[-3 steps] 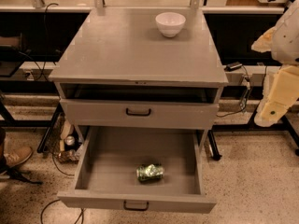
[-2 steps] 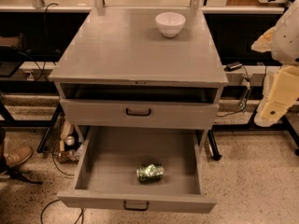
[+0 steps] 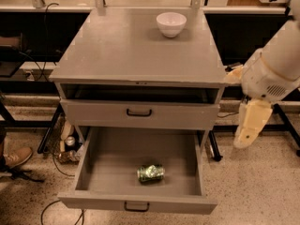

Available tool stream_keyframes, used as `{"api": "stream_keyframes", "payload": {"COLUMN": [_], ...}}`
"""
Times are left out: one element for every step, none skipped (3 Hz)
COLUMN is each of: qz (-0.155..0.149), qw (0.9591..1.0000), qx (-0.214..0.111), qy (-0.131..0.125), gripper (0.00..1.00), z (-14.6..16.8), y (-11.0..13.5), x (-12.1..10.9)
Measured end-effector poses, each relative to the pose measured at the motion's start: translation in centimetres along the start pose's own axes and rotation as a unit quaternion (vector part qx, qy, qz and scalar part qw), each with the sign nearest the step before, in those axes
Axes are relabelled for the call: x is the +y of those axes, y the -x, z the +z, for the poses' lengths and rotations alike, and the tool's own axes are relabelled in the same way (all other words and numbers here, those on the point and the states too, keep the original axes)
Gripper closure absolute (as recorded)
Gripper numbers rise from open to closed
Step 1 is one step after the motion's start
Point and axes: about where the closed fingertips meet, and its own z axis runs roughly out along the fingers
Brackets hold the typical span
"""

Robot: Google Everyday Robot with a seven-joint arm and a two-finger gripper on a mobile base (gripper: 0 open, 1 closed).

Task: Pick green can from middle drawer and place on counter

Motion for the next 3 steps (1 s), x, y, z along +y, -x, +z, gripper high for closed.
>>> {"api": "stream_keyframes", "payload": {"qz": [-0.020, -0.022, -0.021], "qw": [0.9967, 0.9890, 0.9888], "qx": [-0.052, -0.108, -0.108], "qy": [0.059, 0.098, 0.100], "gripper": [0.00, 0.00, 0.00], "z": [9.6, 18.4, 18.8], "y": [0.5, 2.4, 2.3], "x": [1.1, 3.1, 3.1]}}
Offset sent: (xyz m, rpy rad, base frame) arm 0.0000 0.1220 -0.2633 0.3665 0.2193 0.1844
